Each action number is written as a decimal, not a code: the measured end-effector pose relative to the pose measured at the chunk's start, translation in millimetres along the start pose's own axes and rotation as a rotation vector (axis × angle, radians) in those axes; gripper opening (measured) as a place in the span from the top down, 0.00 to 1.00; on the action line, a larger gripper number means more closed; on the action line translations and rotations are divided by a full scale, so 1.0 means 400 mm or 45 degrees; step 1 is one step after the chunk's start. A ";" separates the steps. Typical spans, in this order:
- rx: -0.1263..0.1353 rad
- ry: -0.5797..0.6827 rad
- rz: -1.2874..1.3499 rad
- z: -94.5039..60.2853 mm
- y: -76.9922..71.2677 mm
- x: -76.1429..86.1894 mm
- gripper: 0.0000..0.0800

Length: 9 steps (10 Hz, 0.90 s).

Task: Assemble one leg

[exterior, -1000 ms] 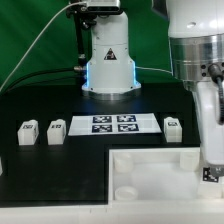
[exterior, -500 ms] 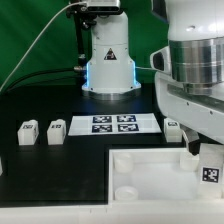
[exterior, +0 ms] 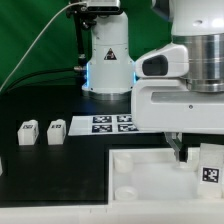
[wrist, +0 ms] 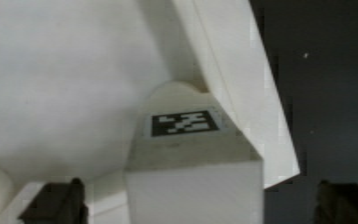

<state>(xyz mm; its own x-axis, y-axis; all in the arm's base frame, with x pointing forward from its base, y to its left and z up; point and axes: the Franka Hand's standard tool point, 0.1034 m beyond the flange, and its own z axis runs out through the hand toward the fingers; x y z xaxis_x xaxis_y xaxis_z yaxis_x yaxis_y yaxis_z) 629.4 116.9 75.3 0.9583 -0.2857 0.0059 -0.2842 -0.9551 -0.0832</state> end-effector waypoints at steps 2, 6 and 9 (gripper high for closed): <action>-0.014 0.011 -0.141 0.003 -0.006 -0.002 0.19; -0.014 0.010 0.175 0.005 0.003 0.000 0.63; -0.018 0.016 0.672 0.003 0.009 0.003 0.63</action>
Offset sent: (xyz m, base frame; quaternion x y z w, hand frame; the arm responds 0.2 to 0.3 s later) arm 0.0000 0.0000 0.0000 0.0000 0.0000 0.0000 1.0000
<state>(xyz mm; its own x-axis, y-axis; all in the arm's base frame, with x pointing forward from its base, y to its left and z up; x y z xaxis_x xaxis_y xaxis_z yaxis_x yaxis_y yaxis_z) 629.7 113.1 73.8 0.6845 -0.7287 -0.0212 -0.7283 -0.6822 -0.0650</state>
